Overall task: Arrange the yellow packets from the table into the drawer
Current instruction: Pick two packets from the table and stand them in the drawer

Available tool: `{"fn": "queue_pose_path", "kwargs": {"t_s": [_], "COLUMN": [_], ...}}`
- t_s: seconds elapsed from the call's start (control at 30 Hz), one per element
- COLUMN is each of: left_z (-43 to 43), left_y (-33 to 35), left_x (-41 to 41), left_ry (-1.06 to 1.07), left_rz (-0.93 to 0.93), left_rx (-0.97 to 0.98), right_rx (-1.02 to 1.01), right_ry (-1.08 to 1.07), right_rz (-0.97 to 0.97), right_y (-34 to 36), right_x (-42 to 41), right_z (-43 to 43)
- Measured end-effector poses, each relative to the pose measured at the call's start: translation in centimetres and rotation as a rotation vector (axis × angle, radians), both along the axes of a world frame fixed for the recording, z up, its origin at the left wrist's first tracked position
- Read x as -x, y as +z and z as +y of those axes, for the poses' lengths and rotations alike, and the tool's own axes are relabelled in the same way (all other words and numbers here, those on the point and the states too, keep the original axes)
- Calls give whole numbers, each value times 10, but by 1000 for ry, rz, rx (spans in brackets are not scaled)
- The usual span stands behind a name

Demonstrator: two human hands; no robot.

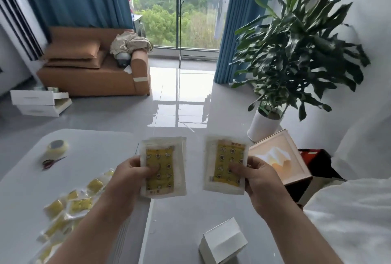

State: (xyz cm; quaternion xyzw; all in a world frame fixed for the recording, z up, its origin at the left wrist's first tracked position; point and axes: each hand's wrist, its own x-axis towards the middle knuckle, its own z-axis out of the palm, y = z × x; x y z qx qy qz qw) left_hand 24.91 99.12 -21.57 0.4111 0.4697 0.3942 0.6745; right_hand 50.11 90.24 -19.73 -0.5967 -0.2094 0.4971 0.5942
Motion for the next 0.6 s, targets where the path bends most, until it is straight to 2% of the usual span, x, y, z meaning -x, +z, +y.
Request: {"fn": "queue_pose_path", "kwargs": {"t_s": [0.13,0.33,0.6], "left_z": [5,82,176], "left_y": [5,-8,-14], "left_x": [1,37,83], "left_ry": [11,246,433], "left_rz": [13,83,62], "left_rx": [4,42,92], "right_rx": [-30,5,38], "right_ry": [28,231,413], "right_rz": [38,6,-32], "right_y": [-6,-14,-9], "right_x": [-3,15,63], "right_z": [19,138,278]}}
